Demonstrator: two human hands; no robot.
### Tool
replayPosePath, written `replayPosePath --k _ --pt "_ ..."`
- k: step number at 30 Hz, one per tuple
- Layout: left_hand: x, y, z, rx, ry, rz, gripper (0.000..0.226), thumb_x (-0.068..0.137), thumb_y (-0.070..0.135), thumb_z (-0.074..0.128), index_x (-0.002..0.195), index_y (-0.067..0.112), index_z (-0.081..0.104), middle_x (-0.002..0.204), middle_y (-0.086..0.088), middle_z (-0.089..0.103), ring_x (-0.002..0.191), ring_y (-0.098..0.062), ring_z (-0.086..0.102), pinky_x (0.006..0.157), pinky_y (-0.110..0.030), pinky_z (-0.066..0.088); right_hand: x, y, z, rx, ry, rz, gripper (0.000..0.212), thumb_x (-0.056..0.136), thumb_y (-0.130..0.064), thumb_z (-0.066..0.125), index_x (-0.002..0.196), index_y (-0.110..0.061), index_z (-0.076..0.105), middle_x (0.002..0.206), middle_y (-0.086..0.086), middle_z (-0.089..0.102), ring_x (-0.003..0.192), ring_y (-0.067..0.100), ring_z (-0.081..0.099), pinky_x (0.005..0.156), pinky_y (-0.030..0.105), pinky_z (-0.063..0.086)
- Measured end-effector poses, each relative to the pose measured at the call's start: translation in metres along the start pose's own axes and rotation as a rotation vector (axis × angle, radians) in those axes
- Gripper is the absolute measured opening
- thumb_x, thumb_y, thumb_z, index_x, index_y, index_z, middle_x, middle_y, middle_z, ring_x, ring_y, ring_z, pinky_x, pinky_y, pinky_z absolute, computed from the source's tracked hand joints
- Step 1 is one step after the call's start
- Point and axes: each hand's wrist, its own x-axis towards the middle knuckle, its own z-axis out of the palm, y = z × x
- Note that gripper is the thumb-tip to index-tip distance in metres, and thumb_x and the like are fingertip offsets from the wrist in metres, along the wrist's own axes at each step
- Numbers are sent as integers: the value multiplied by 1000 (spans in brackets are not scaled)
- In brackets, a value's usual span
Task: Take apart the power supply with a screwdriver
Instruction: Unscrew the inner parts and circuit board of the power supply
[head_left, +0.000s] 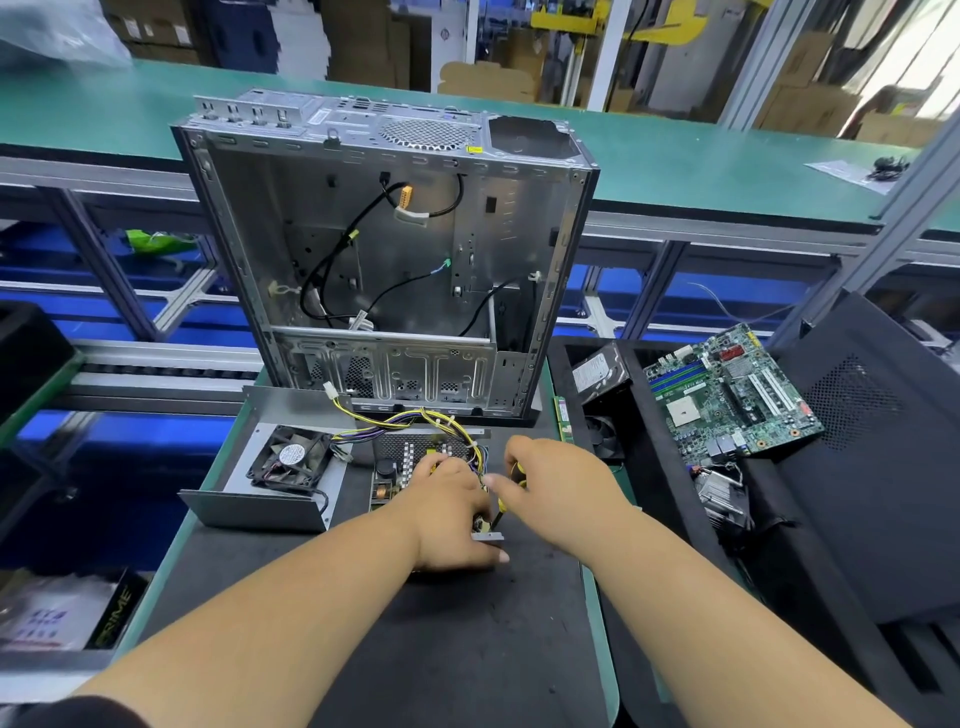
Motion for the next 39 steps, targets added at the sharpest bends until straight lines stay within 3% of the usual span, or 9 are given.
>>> replayPosePath --k 3,8,15,18,23,28,31,34,39 --pt "0 1 -2 2 -8 -5 56 77 74 55 110 30 65 118 4 52 130 -15 28 117 -39 -3 2 1 -1 2 -13 22 31 96 -54 49 90 -24 47 83 -5 55 82 24 54 66 34 44" --pt "0 0 -1 31 -29 -7 59 76 77 51 110 31 65 113 5 53 131 -15 29 117 -41 -1 1 1 -4 138 -7 16 13 93 -34 59 98 -24 51 91 -7 57 84 20 53 74 36 50" --pt "0 -1 -3 35 -49 -10 63 76 79 49 115 31 63 112 5 51 130 -16 29 117 -42 1 1 1 -7 247 -5 -32 18 81 -15 61 98 -21 58 95 -5 51 88 17 50 74 31 44" --pt "-1 0 -3 33 -42 -5 64 77 78 50 120 31 61 114 5 50 131 -16 28 118 -41 0 1 2 -4 221 -19 -38 18 83 -21 61 100 -22 57 100 -4 53 92 19 52 76 33 47" --pt "-4 -1 -1 11 -37 9 73 76 80 51 130 31 56 131 2 46 135 -17 23 119 -38 -8 0 6 3 68 35 -31 31 94 -55 52 93 -23 50 89 -5 59 82 20 53 68 35 46" --pt "-5 -5 -7 -152 -30 43 87 64 86 31 127 32 57 124 6 51 129 -15 31 118 -35 6 4 8 3 171 3 7 17 96 -43 56 92 -29 46 90 -7 62 81 18 52 66 33 40" --pt "2 -11 -13 -294 47 9 57 82 61 38 124 30 62 121 5 57 127 -18 38 113 -37 22 3 9 0 238 -4 25 14 93 -36 60 98 -30 48 91 -9 59 83 17 52 70 34 46" --pt "10 -18 -16 -280 132 -11 30 94 30 53 122 30 64 121 5 59 125 -19 42 110 -35 27 2 8 -3 286 -9 12 14 89 -26 61 99 -27 52 88 -11 54 84 14 51 74 34 46" --pt "23 -22 -21 -70 63 103 27 88 32 60 114 37 68 111 10 56 117 -18 43 104 -35 28 0 9 -6 290 -47 0 17 85 -18 58 101 -24 57 96 -8 50 92 14 48 81 32 44"
